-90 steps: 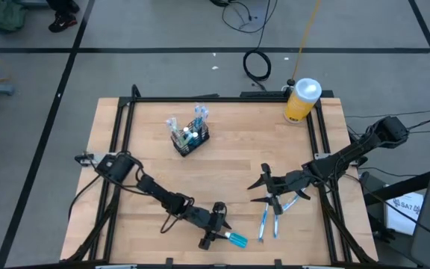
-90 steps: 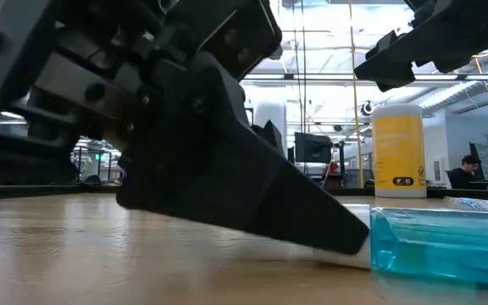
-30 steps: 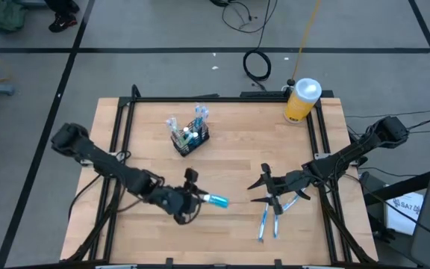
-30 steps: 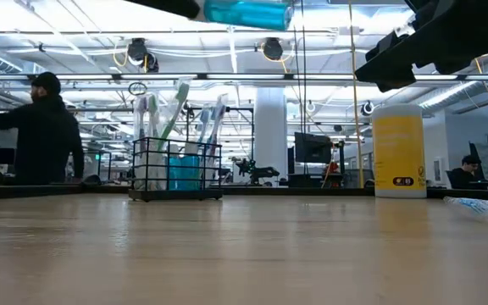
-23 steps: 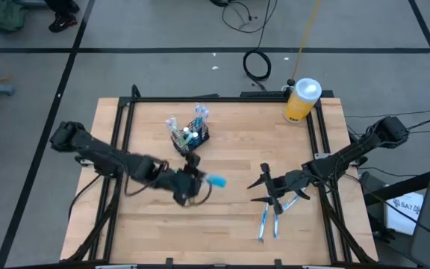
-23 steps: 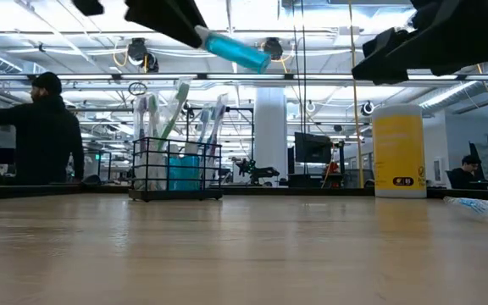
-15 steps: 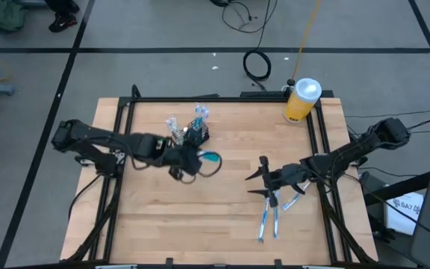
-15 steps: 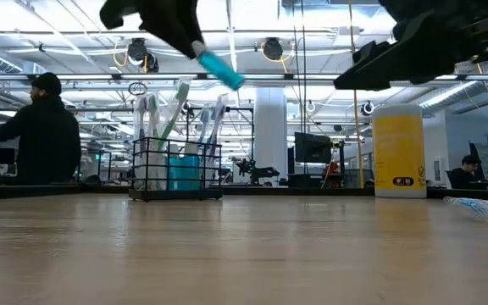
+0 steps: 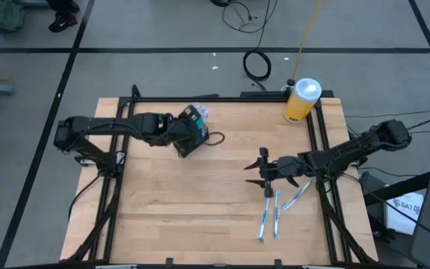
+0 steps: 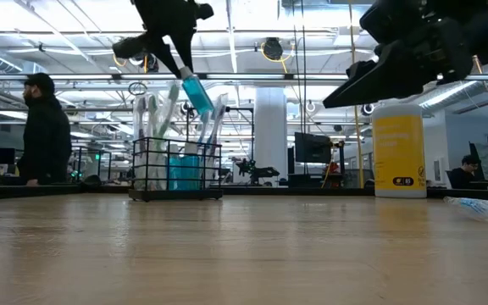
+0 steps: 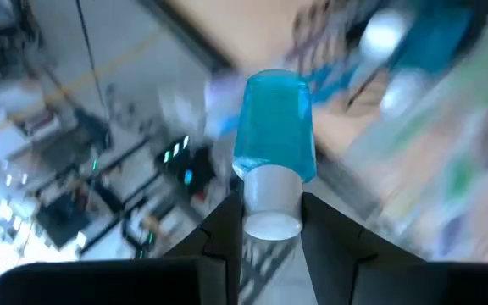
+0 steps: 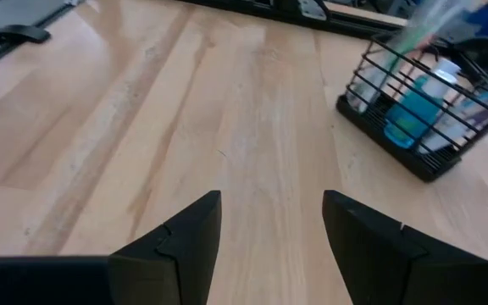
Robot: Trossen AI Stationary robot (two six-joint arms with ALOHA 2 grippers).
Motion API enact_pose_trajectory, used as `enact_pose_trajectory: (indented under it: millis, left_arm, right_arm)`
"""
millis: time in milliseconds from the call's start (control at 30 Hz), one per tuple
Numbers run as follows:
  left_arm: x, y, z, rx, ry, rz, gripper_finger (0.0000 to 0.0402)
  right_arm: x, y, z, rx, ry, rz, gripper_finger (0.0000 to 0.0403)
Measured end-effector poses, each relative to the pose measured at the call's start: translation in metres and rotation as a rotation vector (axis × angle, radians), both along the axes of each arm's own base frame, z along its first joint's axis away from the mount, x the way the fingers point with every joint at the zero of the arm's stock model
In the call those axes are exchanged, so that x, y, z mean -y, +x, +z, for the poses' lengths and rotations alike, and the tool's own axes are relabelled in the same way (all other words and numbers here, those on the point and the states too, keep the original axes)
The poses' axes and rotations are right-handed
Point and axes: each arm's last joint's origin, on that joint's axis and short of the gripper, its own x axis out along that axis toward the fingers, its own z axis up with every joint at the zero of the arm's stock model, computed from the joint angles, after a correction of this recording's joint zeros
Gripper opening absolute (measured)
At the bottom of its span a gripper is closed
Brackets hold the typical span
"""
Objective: Pick & Place toothbrushing station
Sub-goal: Put the mouthwash into the black wire organizer
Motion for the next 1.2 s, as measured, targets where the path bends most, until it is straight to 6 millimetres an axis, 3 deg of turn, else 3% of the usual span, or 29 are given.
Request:
enact_pose_trajectory:
  millis: [167,367,600,833,1200]
  left_arm:
    - [-0.011,-0.001,0.001,0.0,0.032,0.042,0.0092]
    - [-0.005,0.0,-0.001,-0.016,-0.047,-0.034,0.0092]
    - [0.001,-0.014,-0.009,-0.337,-0.005,-0.203,0.0093]
    - [0.003,-0.011,-0.008,-0.312,-0.01,-0.228,0.0093]
    - [-0.002,0.015,-0.048,-0.528,-0.045,-0.339,0.0093]
  right_arm:
    - [0.007,0.001,-0.001,-0.013,-0.003,-0.031,0.0199]
    - [0.012,0.001,-0.001,-0.016,-0.003,-0.053,0.0199]
    - [0.013,0.002,-0.001,-0.016,-0.002,-0.055,0.0199]
    - [0.013,0.002,-0.001,-0.011,-0.001,-0.054,0.0199]
    - [0.013,0.002,-0.001,-0.009,0.0,-0.054,0.0199]
